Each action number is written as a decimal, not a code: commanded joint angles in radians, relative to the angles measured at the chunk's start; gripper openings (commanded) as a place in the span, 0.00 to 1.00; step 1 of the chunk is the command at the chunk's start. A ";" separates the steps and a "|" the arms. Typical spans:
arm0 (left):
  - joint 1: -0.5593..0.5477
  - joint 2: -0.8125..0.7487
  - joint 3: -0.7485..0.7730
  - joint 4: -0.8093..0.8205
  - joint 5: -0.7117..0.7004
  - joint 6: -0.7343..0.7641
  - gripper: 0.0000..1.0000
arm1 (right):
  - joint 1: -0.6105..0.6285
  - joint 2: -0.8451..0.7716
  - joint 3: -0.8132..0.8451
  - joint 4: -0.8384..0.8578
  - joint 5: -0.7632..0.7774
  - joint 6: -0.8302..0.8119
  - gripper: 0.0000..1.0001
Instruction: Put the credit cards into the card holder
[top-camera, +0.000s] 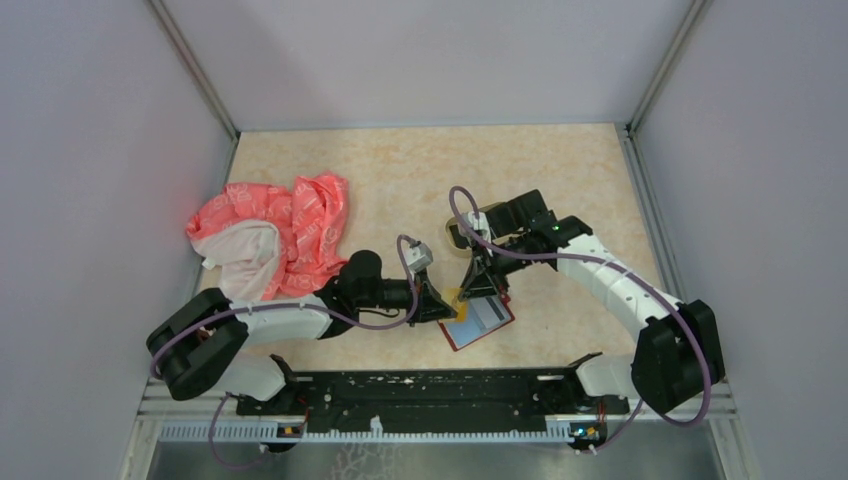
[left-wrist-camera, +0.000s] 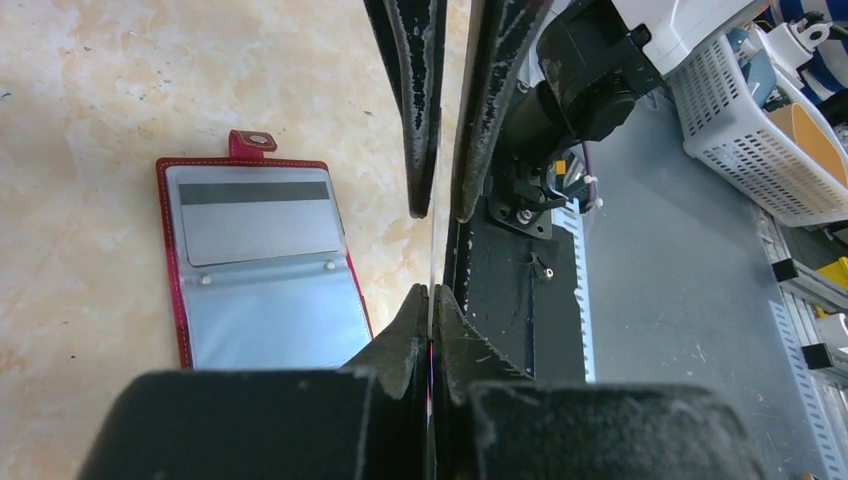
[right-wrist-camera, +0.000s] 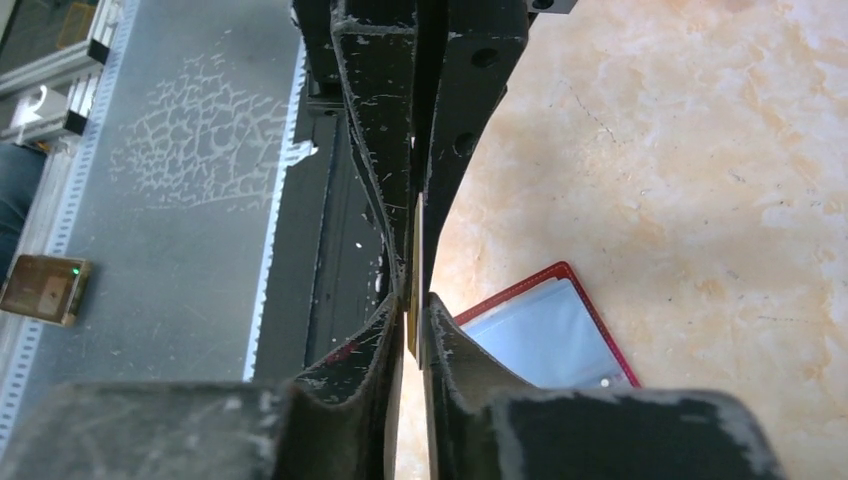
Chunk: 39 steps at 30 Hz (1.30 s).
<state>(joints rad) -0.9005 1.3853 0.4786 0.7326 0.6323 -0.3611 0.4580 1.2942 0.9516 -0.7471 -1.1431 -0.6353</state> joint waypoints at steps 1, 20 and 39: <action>0.005 -0.001 0.028 -0.004 0.020 0.021 0.00 | 0.007 -0.002 0.025 0.019 -0.009 -0.001 0.00; -0.104 -0.026 -0.285 0.073 -0.559 -0.667 0.44 | -0.140 0.185 0.081 -0.121 0.358 -0.006 0.00; -0.275 0.266 -0.021 -0.017 -0.827 -0.587 0.37 | -0.184 0.326 0.043 -0.079 0.326 0.137 0.00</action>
<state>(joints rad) -1.1675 1.5982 0.3981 0.7521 -0.1501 -0.9710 0.2832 1.5974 1.0065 -0.8680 -0.8104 -0.5438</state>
